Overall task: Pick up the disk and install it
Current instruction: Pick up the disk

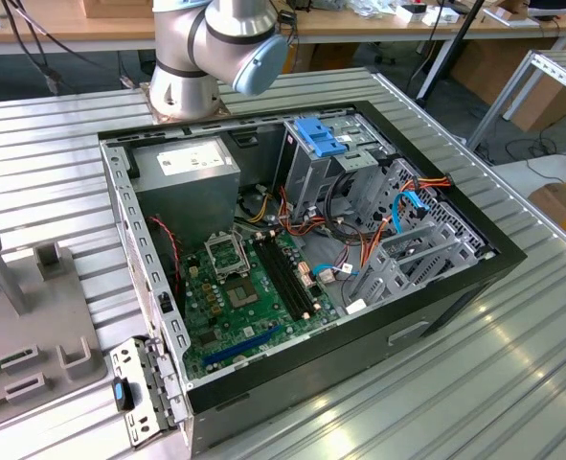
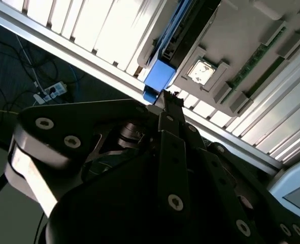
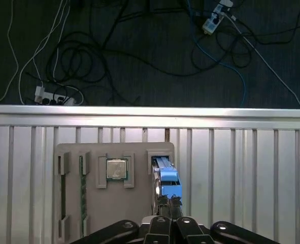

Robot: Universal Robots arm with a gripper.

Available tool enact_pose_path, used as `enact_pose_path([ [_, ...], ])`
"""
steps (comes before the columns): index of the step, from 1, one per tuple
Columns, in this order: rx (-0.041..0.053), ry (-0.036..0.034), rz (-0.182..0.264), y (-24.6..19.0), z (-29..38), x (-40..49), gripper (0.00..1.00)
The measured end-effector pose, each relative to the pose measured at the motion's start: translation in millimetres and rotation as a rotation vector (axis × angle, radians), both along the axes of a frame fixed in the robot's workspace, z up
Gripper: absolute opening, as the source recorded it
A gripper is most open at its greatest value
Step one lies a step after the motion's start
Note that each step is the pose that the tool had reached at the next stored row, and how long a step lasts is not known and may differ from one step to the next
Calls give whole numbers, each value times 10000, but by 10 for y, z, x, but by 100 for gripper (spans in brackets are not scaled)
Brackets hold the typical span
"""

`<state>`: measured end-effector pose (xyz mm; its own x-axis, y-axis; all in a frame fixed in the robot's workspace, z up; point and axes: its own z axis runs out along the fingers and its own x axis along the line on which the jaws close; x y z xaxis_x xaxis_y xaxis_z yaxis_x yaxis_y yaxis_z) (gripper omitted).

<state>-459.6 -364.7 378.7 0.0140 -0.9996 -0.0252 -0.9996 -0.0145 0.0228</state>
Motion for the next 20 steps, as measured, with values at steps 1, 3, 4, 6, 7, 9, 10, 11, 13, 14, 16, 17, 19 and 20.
enact_pose_path([
  [1, 0, 0, 13, 0, 0, 17, 11],
  [3, 0, -1, 53, 0, 0, 67, 11],
  [4, 1, -1, 65, 1, -1, 80, 11],
  [6, 0, 0, 70, 0, 0, 83, 11],
  [7, 0, 0, 76, 0, 0, 84, 11],
  [9, 0, 0, 80, 0, 0, 84, 11],
  [10, 0, 0, 80, 0, 0, 83, 11],
  [11, 0, 0, 81, 0, 0, 84, 11],
  [13, 0, -1, 81, 0, 0, 84, 11],
  [14, 0, 0, 81, 0, 0, 84, 11],
  [16, 0, 0, 84, 0, -1, 84, 11],
  [17, 1, -1, 98, 0, -1, 84, 11],
  [19, 8, 0, 137, 4, -3, 80, 11],
  [20, 9, 0, 161, 9, -11, 58, 11],
])
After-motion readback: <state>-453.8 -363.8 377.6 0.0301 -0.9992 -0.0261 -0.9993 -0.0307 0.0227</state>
